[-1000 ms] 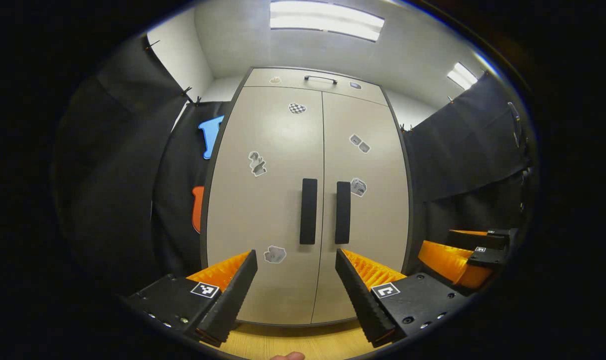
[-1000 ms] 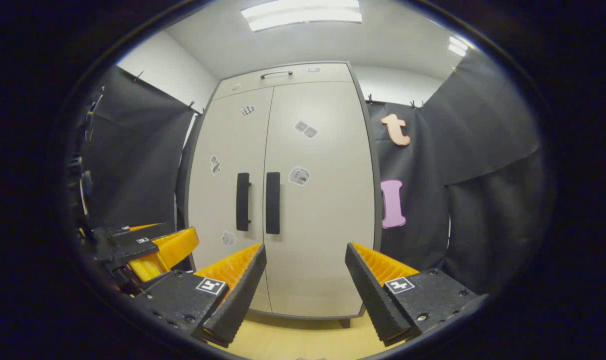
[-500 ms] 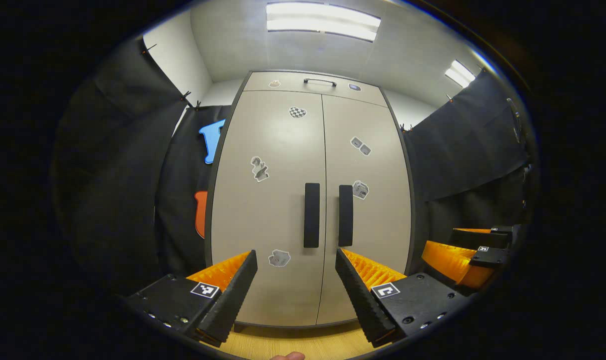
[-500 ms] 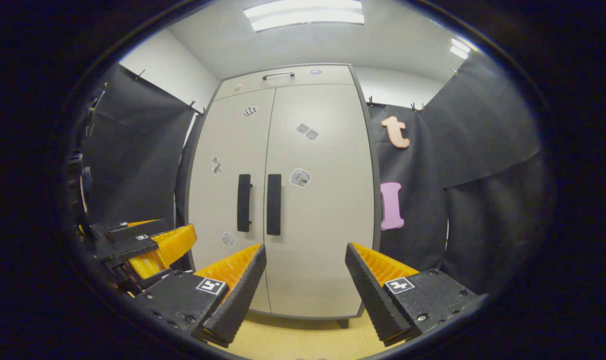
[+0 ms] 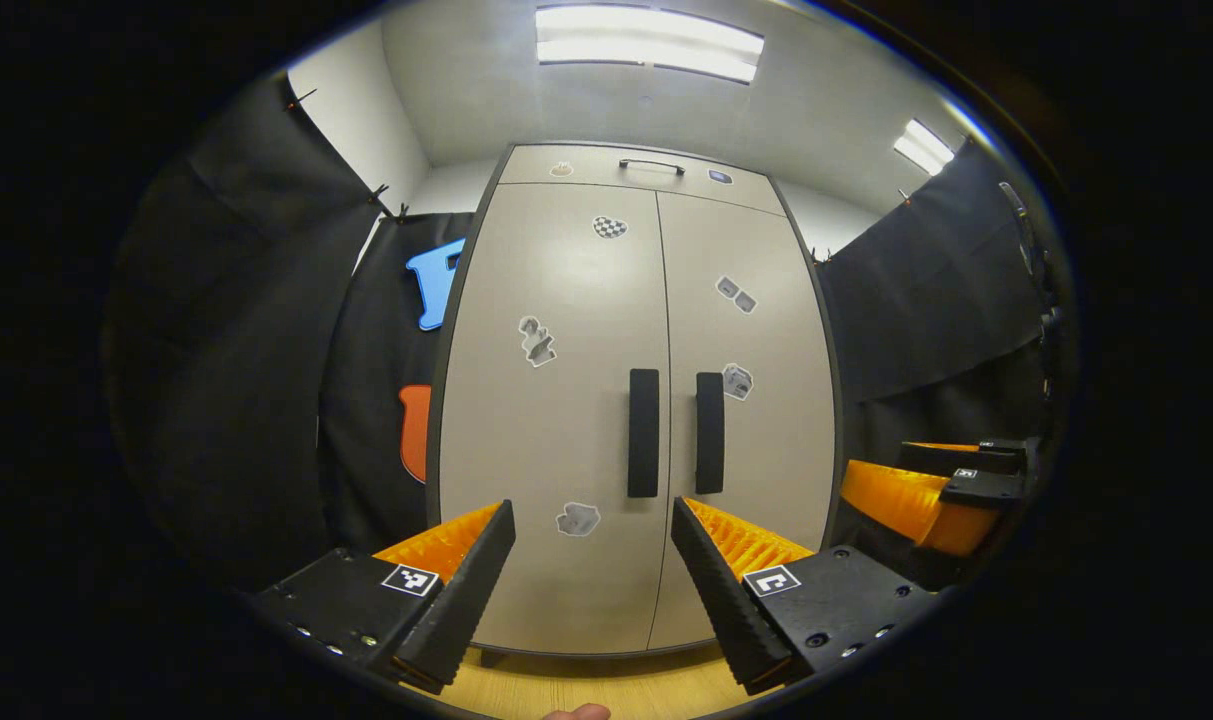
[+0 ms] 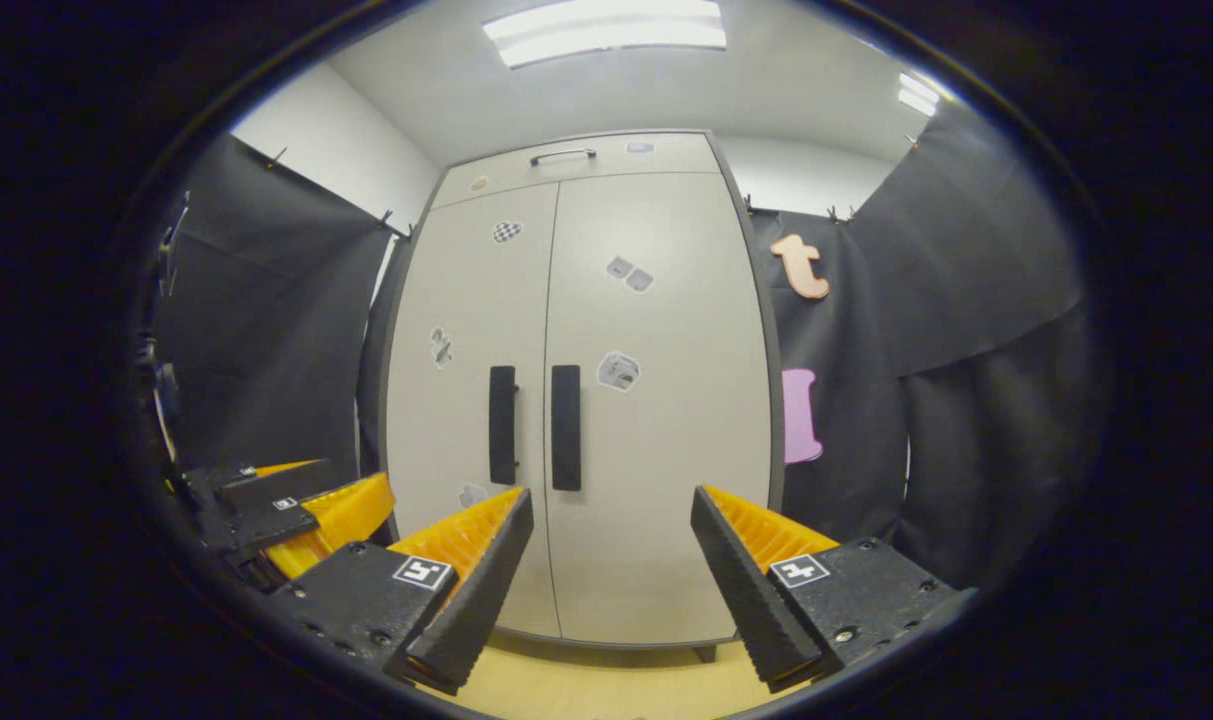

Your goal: Open the right door of the double-door shoe cabinet with the right hand, and open the left door with the left hand.

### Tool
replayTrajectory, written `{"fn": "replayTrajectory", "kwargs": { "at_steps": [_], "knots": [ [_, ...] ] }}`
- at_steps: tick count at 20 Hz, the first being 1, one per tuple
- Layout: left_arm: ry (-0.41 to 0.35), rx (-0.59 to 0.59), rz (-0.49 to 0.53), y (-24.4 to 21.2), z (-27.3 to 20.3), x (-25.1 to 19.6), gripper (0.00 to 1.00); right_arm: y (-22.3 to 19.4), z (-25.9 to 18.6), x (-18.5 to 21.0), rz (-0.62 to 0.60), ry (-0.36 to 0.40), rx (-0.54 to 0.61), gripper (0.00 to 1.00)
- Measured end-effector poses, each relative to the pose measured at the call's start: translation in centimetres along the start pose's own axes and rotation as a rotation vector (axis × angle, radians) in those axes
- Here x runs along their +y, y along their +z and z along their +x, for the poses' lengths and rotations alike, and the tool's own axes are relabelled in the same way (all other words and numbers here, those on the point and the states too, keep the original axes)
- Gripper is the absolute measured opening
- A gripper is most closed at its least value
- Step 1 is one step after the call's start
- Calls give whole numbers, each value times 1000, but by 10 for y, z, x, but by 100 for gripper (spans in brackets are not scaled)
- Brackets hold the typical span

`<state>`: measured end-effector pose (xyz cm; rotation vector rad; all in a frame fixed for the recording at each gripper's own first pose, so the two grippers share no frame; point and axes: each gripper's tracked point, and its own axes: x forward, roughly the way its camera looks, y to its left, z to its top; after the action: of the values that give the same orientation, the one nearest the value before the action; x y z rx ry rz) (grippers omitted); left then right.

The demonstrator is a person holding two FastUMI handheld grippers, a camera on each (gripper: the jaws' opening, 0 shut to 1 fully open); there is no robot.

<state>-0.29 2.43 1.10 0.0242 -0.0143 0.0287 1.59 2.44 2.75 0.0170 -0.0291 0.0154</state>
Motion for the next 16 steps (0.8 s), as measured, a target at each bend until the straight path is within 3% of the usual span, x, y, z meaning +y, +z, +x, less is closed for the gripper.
{"fn": "replayTrajectory", "kwargs": {
  "at_steps": [8,16],
  "knots": [
    [18,-11,7,8,-1,20,94,15,51,22,-37,20,1,100],
    [50,-5,39,11,-10,48,95,0,151,35,-6,0,86,100]
  ]
}}
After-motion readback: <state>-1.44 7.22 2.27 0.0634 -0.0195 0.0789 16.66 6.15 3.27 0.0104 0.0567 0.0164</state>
